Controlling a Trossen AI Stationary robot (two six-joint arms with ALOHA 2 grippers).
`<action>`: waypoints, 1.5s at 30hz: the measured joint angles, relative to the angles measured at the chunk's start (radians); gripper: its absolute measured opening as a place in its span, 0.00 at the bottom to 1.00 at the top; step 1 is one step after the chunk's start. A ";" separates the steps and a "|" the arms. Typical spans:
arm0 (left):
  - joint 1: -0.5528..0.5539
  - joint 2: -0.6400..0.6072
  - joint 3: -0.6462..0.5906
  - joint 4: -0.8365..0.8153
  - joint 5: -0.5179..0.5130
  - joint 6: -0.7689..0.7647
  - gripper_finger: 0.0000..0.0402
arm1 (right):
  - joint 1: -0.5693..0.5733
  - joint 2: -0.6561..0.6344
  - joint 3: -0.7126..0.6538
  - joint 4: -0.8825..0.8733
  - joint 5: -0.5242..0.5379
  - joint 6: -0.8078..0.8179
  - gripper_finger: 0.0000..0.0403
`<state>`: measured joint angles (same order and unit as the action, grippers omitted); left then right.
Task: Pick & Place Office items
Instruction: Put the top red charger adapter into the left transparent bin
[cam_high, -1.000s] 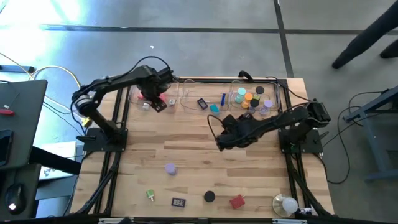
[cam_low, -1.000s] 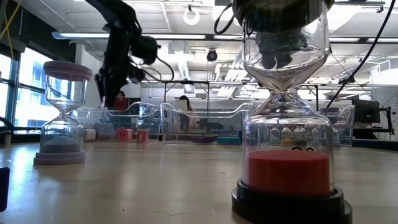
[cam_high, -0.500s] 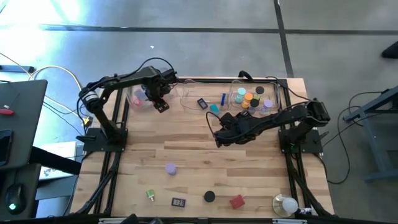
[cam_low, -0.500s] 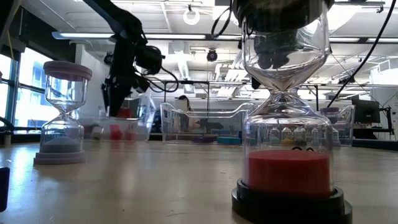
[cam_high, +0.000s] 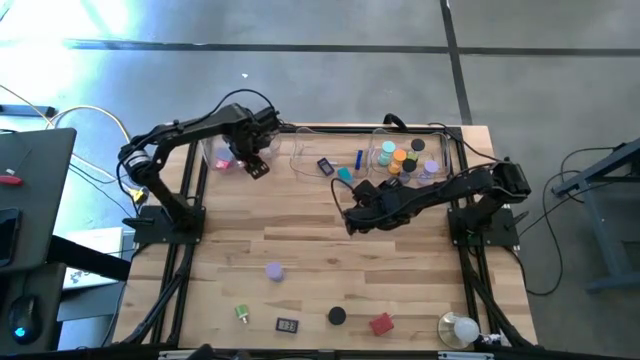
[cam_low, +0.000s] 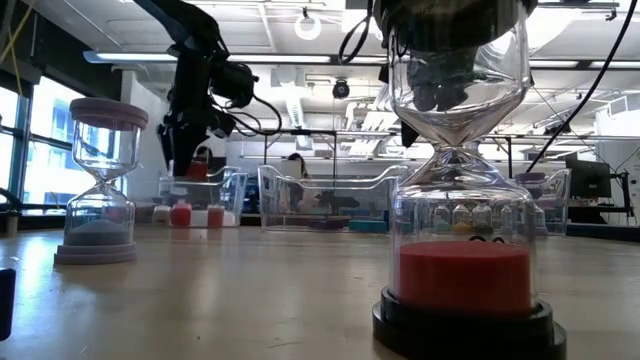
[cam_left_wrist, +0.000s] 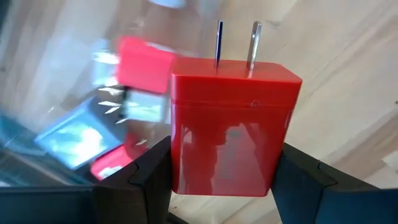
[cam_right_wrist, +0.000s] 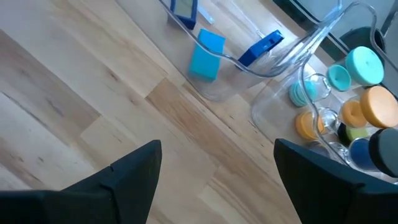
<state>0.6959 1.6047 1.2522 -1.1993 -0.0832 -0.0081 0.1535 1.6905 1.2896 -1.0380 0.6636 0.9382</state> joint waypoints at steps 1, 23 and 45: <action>0.005 -0.005 0.000 -0.001 -0.001 -0.007 0.50 | 0.000 0.000 0.000 0.003 0.000 0.000 0.74; 0.157 -0.069 0.004 0.170 -0.065 0.051 0.50 | -0.006 0.000 0.000 0.033 -0.011 -0.025 0.74; 0.252 0.152 0.004 0.193 0.062 -0.087 0.72 | -0.038 0.000 0.000 0.034 -0.008 -0.053 0.74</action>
<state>0.9474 1.7569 1.2564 -1.0067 -0.0208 -0.0949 0.1154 1.6905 1.2892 -1.0042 0.6559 0.8848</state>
